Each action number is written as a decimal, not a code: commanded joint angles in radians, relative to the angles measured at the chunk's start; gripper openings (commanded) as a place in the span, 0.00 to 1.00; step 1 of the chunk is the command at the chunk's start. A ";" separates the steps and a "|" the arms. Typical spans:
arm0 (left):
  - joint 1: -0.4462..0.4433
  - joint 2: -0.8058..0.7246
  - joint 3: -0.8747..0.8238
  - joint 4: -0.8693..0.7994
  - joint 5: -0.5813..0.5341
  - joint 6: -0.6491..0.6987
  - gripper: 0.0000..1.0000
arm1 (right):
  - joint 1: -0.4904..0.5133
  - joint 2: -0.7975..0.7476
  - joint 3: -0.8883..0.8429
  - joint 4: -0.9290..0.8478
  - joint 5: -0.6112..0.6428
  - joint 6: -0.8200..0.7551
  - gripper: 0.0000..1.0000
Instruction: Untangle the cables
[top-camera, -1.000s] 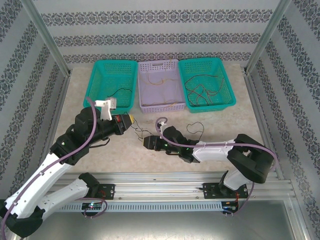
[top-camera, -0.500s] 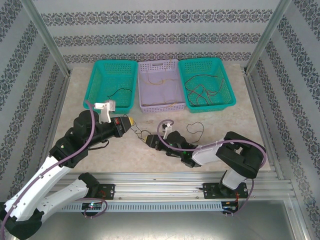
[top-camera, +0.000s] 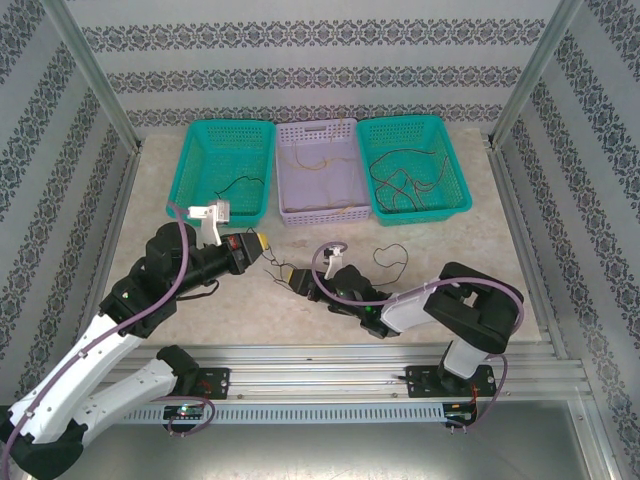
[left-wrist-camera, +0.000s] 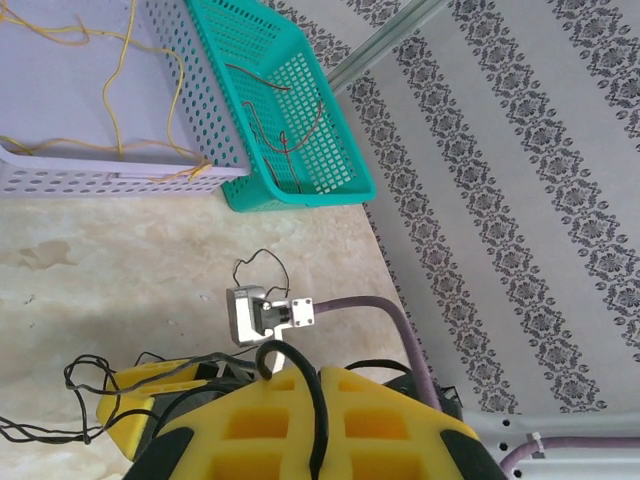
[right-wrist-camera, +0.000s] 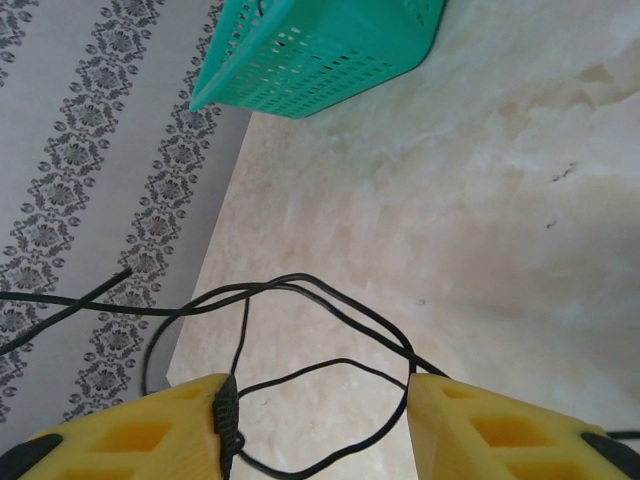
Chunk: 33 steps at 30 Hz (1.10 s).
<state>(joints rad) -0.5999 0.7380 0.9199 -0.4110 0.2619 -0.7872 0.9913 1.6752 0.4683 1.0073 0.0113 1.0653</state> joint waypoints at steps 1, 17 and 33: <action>0.008 -0.025 0.000 0.043 0.000 0.001 0.00 | 0.013 0.002 -0.007 0.079 0.010 0.028 0.48; 0.008 -0.026 -0.034 0.106 0.015 -0.024 0.00 | 0.047 0.095 -0.010 0.215 0.114 0.094 0.44; 0.006 -0.067 -0.077 0.138 0.032 -0.044 0.00 | 0.048 0.151 -0.004 0.332 0.190 0.068 0.16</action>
<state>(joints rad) -0.5999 0.6895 0.8314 -0.3054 0.2848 -0.8314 1.0279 1.8038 0.4686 1.2587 0.1741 1.1328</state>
